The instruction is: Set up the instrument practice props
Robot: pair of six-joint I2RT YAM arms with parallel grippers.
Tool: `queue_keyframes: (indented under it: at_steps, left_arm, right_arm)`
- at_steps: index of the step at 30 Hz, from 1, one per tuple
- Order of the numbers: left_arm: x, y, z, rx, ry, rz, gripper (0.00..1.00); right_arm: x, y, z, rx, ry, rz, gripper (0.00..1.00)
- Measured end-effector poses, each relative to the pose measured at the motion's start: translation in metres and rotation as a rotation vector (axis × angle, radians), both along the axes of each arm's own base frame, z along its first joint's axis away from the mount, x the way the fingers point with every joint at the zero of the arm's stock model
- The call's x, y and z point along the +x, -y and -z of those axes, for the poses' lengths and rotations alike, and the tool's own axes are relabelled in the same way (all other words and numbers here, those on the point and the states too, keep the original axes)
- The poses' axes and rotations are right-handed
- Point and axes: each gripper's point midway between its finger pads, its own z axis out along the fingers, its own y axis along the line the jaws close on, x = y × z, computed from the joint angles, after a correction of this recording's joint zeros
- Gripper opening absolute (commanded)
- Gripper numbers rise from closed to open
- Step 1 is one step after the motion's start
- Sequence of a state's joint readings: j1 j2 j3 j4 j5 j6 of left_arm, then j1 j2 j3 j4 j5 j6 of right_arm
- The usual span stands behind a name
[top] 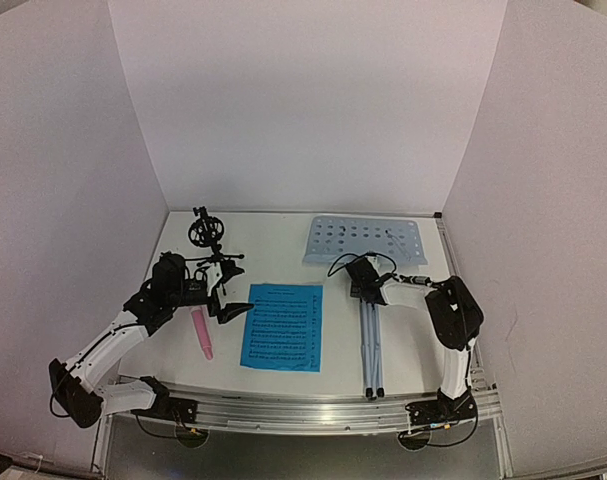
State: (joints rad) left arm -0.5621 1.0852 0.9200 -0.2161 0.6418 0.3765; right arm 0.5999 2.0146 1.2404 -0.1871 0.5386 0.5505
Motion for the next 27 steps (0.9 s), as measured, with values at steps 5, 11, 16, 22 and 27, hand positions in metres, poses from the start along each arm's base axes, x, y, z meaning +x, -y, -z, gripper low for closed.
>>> queue_keyframes:
  at_steps: [5,11,16,22,27]
  left_arm:
    - [-0.001,-0.001,-0.002,0.004,0.024,0.005,1.00]
    - [0.001,-0.002,-0.004,0.012,0.053,-0.003,1.00]
    - [0.001,-0.003,-0.005,0.016,0.072,-0.004,1.00]
    - [0.003,-0.005,-0.005,0.027,0.094,-0.015,1.00]
    - [0.005,-0.006,-0.005,0.036,0.108,-0.022,1.00]
  right_arm:
    - [0.007,-0.002,0.002,-0.003,0.010,0.010,0.29]
    - [0.008,0.005,0.003,-0.009,0.004,0.045,0.14]
    - [0.010,0.005,0.003,0.000,-0.002,0.057,0.00]
    - [0.011,0.005,0.002,0.005,-0.003,0.060,0.00]
    - [0.012,0.005,-0.002,0.018,-0.009,0.053,0.00]
